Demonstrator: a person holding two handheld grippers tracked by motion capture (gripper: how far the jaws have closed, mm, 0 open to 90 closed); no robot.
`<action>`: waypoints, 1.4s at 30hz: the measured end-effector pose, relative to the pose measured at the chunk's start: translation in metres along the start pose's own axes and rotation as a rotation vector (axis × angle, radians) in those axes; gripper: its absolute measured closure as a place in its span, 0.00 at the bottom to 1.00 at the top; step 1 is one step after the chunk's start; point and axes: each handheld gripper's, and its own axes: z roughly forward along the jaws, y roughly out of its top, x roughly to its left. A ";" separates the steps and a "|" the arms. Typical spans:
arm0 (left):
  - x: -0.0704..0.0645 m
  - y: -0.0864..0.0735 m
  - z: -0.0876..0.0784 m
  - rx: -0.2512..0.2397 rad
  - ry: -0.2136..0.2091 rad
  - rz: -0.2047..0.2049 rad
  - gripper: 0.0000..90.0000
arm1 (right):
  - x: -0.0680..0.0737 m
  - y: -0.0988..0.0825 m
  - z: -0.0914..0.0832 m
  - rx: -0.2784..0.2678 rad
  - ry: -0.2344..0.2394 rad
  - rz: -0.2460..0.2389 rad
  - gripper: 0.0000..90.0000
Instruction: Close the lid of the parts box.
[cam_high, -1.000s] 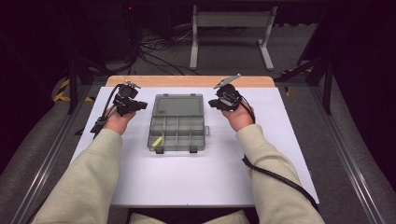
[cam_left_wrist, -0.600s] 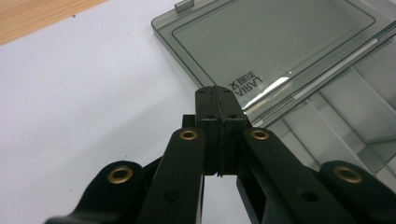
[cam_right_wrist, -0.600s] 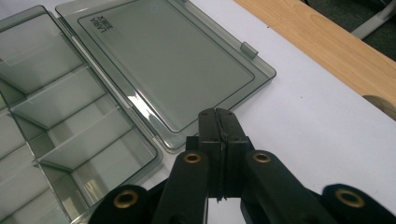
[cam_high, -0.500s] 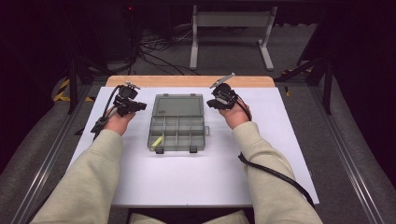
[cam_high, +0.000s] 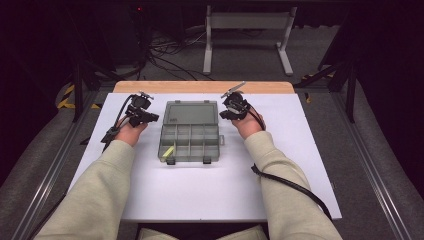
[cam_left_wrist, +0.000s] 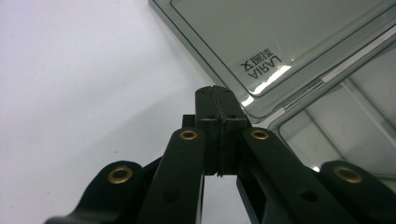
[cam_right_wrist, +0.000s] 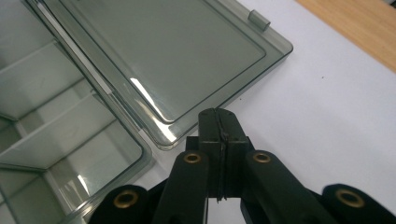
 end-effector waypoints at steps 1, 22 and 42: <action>0.000 0.000 0.001 0.004 -0.004 0.001 0.99 | 0.000 -0.001 0.002 0.006 0.002 -0.003 1.00; 0.000 -0.004 0.024 0.069 -0.036 -0.010 0.99 | -0.002 -0.008 0.025 0.076 0.019 0.009 1.00; 0.000 -0.004 0.029 0.071 -0.052 -0.011 0.99 | -0.003 -0.007 0.030 0.092 0.024 0.009 1.00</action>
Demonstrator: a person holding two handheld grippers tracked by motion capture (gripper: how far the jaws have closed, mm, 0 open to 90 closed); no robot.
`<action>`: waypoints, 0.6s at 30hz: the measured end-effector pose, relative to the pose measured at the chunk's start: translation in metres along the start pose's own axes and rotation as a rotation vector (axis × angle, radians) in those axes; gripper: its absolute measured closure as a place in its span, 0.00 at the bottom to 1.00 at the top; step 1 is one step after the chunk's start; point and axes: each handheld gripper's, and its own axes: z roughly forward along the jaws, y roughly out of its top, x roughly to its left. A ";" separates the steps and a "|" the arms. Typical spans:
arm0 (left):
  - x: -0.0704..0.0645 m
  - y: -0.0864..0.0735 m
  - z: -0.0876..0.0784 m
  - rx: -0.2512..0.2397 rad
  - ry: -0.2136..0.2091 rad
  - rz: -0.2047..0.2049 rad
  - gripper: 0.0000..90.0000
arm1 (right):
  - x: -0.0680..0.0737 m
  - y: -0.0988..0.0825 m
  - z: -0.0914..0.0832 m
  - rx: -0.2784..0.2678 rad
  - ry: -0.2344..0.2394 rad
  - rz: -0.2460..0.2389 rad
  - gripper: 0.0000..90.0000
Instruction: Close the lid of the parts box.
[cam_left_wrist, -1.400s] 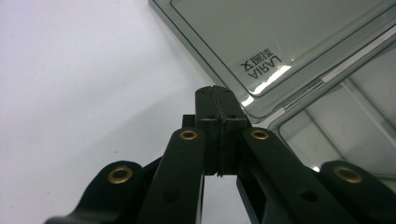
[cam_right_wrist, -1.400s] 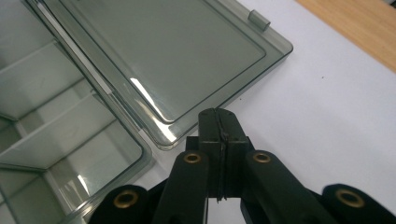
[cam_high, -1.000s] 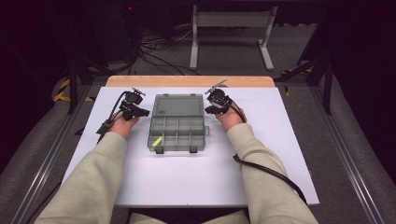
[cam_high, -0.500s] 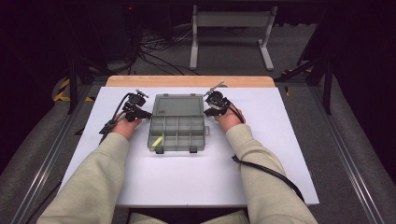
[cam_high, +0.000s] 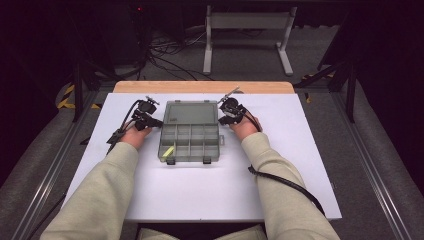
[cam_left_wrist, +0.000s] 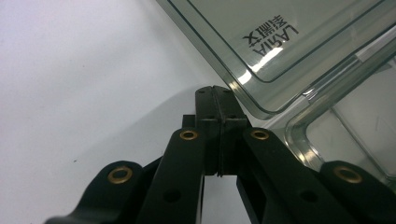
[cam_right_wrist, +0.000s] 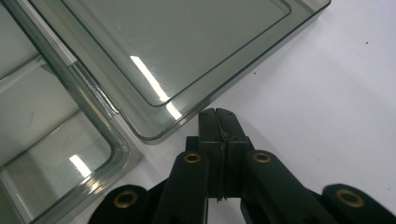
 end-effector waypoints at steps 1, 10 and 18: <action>0.000 0.000 0.000 0.000 0.002 0.002 0.99 | 0.000 0.000 0.000 0.001 0.001 -0.001 1.00; 0.000 0.003 0.002 -0.014 0.014 0.000 0.99 | -0.002 0.004 0.002 0.001 -0.008 -0.009 1.00; 0.003 0.006 0.005 -0.027 0.018 -0.015 0.99 | -0.006 0.007 0.005 -0.007 -0.008 0.007 1.00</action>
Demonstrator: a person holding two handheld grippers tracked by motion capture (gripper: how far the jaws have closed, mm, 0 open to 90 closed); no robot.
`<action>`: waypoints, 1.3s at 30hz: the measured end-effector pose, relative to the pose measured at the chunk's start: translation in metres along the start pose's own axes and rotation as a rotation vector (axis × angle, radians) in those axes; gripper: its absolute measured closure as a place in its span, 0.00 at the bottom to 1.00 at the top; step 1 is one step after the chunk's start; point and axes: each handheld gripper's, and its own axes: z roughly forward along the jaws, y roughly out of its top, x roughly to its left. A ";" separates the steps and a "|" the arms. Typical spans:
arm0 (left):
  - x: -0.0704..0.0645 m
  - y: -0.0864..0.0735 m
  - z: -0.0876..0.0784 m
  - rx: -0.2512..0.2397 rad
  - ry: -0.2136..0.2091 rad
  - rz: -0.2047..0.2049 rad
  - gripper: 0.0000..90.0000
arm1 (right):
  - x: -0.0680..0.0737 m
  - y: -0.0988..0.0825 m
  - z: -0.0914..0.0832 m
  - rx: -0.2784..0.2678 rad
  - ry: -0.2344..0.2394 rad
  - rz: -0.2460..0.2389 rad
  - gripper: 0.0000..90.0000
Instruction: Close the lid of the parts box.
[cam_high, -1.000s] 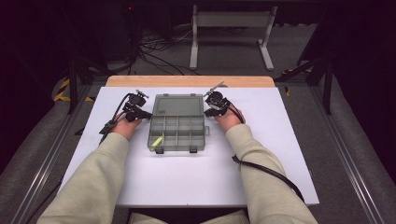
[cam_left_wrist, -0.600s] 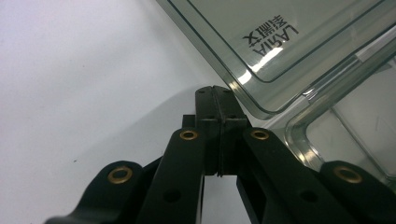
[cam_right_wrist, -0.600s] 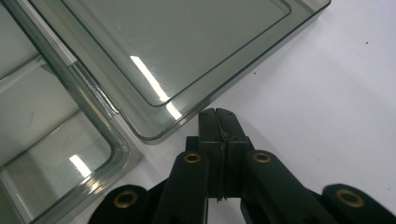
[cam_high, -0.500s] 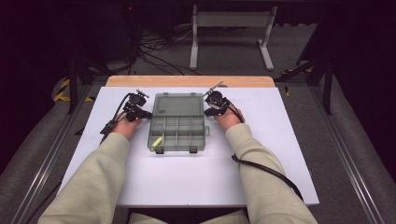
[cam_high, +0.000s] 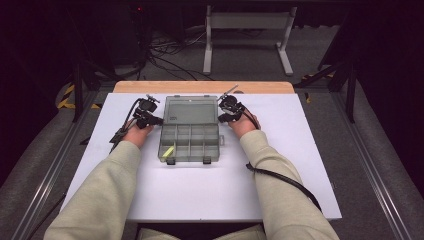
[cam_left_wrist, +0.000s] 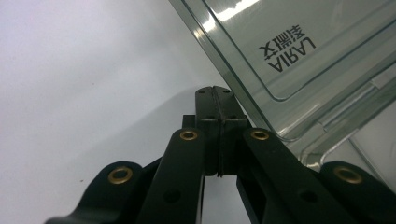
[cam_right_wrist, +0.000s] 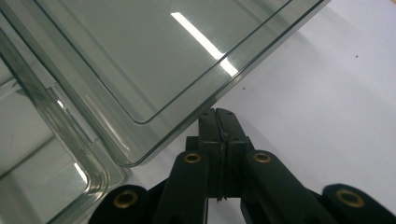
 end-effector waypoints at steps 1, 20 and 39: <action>0.000 0.001 0.000 0.000 0.003 0.001 0.99 | -0.001 0.000 0.000 -0.003 -0.001 -0.002 1.00; 0.002 0.004 0.003 -0.013 0.008 -0.006 1.00 | -0.005 0.005 0.005 -0.034 -0.012 0.027 1.00; -0.001 0.006 -0.009 -0.066 0.021 0.001 1.00 | -0.005 0.008 -0.008 -0.105 -0.031 0.032 1.00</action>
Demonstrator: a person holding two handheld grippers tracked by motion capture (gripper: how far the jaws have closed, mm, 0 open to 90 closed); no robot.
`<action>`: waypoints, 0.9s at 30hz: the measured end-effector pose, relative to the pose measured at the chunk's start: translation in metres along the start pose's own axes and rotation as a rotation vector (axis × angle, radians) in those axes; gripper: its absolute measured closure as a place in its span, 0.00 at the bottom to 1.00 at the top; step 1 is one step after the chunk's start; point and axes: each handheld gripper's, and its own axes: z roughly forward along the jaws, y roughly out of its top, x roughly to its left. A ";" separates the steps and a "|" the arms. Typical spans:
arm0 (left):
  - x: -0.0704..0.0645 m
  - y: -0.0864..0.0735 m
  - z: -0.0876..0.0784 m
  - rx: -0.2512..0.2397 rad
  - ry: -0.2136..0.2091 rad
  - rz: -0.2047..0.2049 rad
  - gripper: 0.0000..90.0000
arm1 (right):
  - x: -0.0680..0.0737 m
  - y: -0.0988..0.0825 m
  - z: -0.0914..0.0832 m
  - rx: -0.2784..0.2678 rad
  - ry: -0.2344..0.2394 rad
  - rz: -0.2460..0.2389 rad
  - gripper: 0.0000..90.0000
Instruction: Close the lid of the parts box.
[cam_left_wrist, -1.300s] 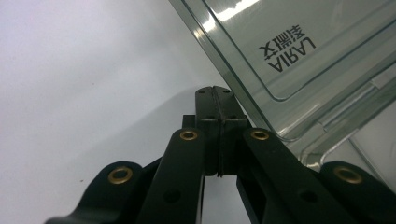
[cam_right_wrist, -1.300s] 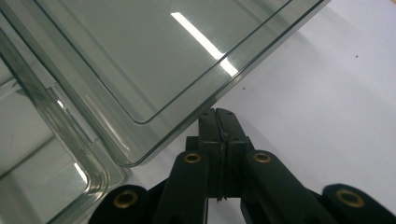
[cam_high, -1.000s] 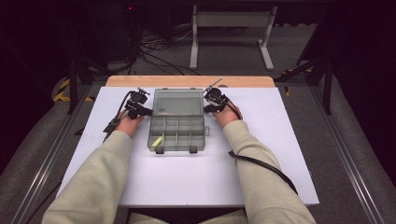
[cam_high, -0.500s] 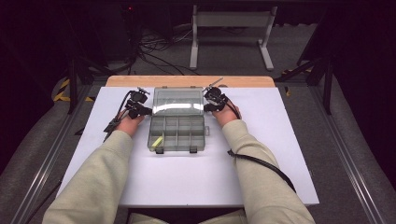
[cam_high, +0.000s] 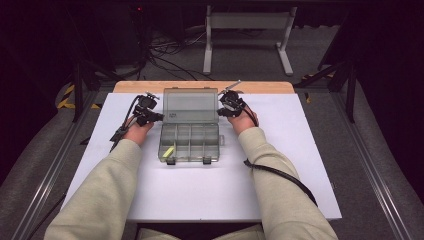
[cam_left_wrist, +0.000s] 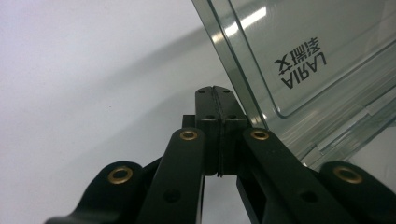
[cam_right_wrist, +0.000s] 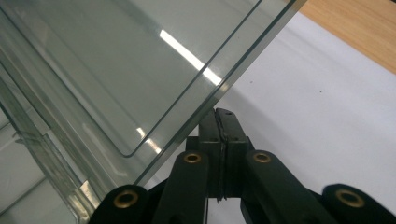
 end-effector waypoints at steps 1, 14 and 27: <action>0.000 0.000 -0.001 -0.003 0.001 -0.001 0.99 | 0.000 0.000 -0.001 -0.006 0.001 -0.003 1.00; 0.000 0.002 -0.010 -0.045 -0.008 -0.014 0.99 | 0.001 0.006 -0.012 -0.041 -0.015 -0.017 1.00; -0.002 0.003 -0.021 -0.074 -0.006 0.007 0.99 | 0.004 0.009 -0.025 -0.085 -0.018 -0.035 1.00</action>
